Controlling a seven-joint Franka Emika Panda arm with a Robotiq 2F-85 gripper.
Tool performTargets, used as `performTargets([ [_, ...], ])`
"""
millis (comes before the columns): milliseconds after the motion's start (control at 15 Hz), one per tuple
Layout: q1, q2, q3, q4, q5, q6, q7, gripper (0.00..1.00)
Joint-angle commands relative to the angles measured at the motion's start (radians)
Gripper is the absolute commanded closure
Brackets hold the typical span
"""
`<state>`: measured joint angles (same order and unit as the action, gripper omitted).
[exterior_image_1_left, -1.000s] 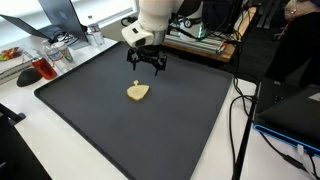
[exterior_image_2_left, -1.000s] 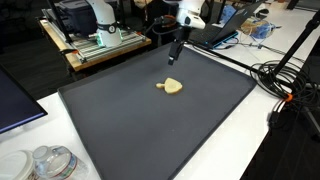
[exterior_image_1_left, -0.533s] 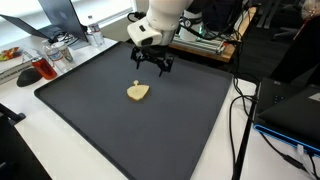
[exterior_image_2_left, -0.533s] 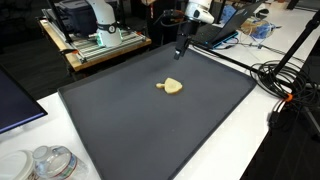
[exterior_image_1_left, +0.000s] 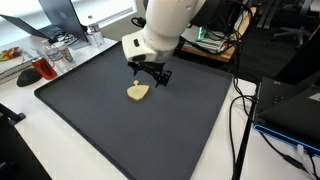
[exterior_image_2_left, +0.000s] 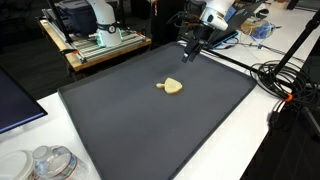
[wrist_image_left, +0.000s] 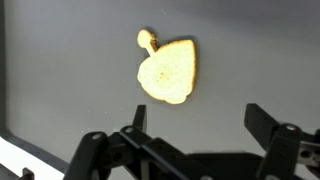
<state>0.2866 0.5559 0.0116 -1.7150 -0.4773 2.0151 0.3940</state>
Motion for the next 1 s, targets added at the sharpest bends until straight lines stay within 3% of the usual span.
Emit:
performTargets([
  [0,0.027,0.145,-0.023,0.208,0.037,-0.134,0.065,0.0],
  [467,0.033,0.299,-0.039,0.41,0.071,-0.276,0.095,0.0],
  [933,0.044,0.192,0.012,0.233,0.089,-0.12,0.028,0.0],
])
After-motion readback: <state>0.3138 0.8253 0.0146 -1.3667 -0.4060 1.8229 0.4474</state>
